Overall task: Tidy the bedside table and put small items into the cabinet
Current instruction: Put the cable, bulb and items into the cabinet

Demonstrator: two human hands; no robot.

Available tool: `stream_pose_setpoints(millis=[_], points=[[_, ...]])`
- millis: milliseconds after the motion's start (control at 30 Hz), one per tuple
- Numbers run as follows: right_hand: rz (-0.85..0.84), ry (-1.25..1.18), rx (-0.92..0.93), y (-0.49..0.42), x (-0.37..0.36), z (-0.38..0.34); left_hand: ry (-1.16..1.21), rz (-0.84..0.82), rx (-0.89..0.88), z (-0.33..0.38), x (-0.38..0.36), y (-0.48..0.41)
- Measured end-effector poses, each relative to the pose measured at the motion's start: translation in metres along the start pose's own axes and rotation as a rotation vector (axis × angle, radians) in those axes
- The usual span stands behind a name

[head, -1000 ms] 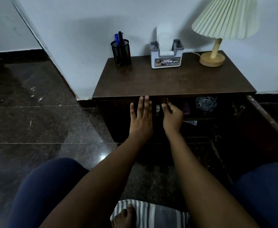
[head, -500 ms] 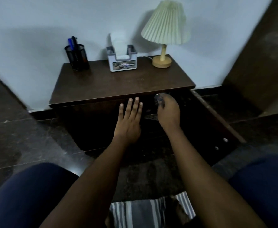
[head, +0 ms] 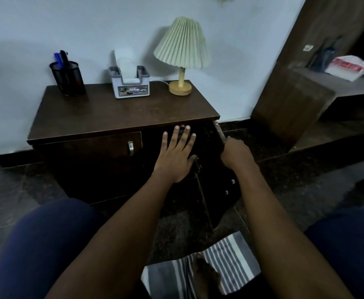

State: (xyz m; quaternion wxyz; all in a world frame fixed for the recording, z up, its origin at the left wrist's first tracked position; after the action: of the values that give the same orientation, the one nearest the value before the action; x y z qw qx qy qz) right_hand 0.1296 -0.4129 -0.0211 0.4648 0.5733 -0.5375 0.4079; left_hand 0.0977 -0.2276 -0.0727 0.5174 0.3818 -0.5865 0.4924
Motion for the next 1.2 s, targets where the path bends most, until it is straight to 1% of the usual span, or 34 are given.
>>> stream_pose_setpoints(millis=[67,133,200,267,300,367,433,500,533,567,633,667,700,733,800,833,900,967,1033,1200], points=[[-0.028,-0.019,0.023,0.002,-0.004,-0.016,0.07,-0.026,-0.008,-0.003,0.004,0.001],[-0.07,-0.107,0.0,0.004,-0.013,-0.03,0.128,-0.042,-0.046,-0.005,0.01,0.004],[-0.099,-0.274,-0.031,0.004,-0.024,-0.044,0.166,-0.025,-0.112,-0.006,0.019,0.011],[-0.085,-0.477,-0.047,0.004,-0.036,-0.057,0.234,0.04,-0.152,-0.009,0.032,0.019],[-0.06,-0.565,-0.052,0.004,-0.042,-0.062,0.297,0.067,-0.141,-0.013,0.038,0.022],[-0.006,-0.709,-0.068,0.004,-0.053,-0.073,0.39,0.066,-0.104,-0.026,0.043,0.03],[0.025,-0.835,-0.091,0.004,-0.066,-0.083,0.344,0.014,-0.092,-0.035,0.041,0.036],[0.048,-0.925,-0.117,0.004,-0.076,-0.092,0.228,-0.05,-0.078,-0.043,0.034,0.04],[0.094,-0.914,-0.114,0.006,-0.078,-0.095,0.158,-0.072,-0.078,-0.046,0.029,0.04],[0.174,-0.846,-0.078,0.008,-0.076,-0.098,0.088,-0.084,-0.078,-0.048,0.025,0.04],[0.368,-0.573,0.099,0.017,-0.067,-0.111,-0.041,-0.065,-0.048,-0.053,0.021,0.043],[0.436,-0.437,0.203,0.02,-0.066,-0.12,-0.101,-0.042,-0.02,-0.058,0.02,0.046],[0.452,-0.331,0.287,0.022,-0.07,-0.127,-0.163,-0.019,0.01,-0.062,0.019,0.049],[0.41,-0.263,0.354,0.021,-0.079,-0.133,-0.222,-0.001,0.04,-0.067,0.018,0.052],[0.231,-0.192,0.441,0.018,-0.105,-0.142,-0.295,0.018,0.103,-0.077,0.014,0.058],[0.15,-0.171,0.466,0.016,-0.118,-0.144,-0.306,0.016,0.135,-0.082,0.011,0.06],[0.06,-0.11,0.483,0.011,-0.138,-0.144,-0.312,-0.023,0.188,-0.093,0.003,0.063],[0.003,-0.049,0.481,0.006,-0.154,-0.141,-0.334,-0.076,0.214,-0.1,-0.005,0.066],[-0.032,-0.052,0.469,0.001,-0.164,-0.137,-0.338,-0.104,0.225,-0.105,-0.011,0.067],[-0.02,-0.09,0.489,-0.001,-0.175,-0.141,-0.359,-0.121,0.216,-0.104,-0.021,0.059]])
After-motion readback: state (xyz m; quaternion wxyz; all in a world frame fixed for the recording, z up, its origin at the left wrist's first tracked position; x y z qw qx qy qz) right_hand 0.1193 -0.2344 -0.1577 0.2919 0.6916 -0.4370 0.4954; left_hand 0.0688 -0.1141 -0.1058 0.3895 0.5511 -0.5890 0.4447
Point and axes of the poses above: each hand's wrist, its own y-axis away from the middle knuckle, its own x-axis out of the back of the hand, z = x × y, the point moved 7 cm from there along -y, towards the middle knuckle, and after that the axes turned 6 degrees about -z, right-handed, at the moved point
